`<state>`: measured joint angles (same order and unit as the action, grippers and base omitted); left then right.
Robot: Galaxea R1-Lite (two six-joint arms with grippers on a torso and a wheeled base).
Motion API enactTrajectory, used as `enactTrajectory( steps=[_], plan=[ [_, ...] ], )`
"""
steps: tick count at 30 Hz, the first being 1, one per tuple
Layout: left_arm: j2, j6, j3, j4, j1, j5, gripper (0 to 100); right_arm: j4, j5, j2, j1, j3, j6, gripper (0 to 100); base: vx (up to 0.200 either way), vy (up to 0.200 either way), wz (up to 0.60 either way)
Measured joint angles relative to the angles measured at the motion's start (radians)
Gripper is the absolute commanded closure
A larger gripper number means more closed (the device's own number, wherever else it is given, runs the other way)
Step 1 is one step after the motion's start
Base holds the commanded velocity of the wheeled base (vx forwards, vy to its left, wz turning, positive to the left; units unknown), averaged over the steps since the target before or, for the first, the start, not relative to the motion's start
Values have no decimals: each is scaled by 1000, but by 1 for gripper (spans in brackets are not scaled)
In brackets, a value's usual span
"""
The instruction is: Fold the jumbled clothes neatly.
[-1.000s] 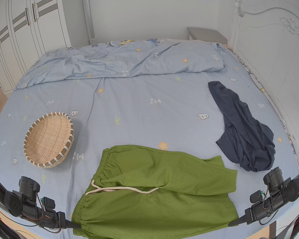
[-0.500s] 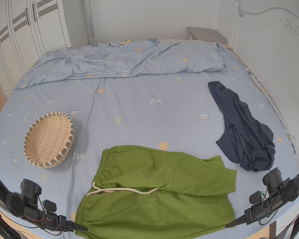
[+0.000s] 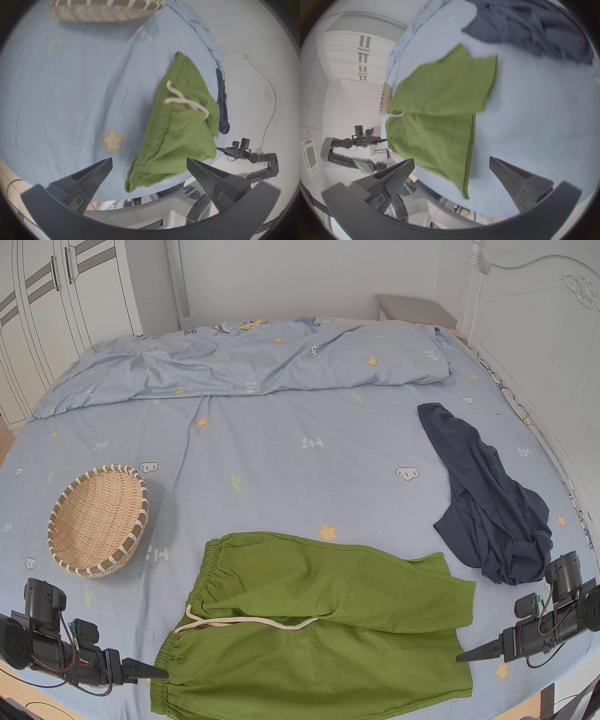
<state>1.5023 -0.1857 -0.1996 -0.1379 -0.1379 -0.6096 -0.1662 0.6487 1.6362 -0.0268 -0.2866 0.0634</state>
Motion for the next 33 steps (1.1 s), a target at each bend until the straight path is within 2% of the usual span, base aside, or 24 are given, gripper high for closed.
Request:
enactTrajectory(
  steps=[6, 10, 16, 24, 33],
  plan=[
    [-92, -55, -230, 180, 31, -6, 0, -3, 4, -41, 58, -124, 0, 0, 0, 0, 0],
    [-117, -82, -375, 229, 53, -9, 0, -28, 23, -50, 100, -190, 3, 0, 0, 0, 0],
    [-63, -98, -502, 197, 92, -10, 0, -65, 44, -56, 129, -240, 10, 0, 0, 0, 0],
    [129, -106, -650, 116, 118, -7, 0, -74, 49, -69, 134, -319, 18, 0, 0, 0, 0],
    [353, -103, -844, 89, 179, 4, 0, -79, 47, -52, 92, -404, 21, 0, 0, 0, 0]
  ],
)
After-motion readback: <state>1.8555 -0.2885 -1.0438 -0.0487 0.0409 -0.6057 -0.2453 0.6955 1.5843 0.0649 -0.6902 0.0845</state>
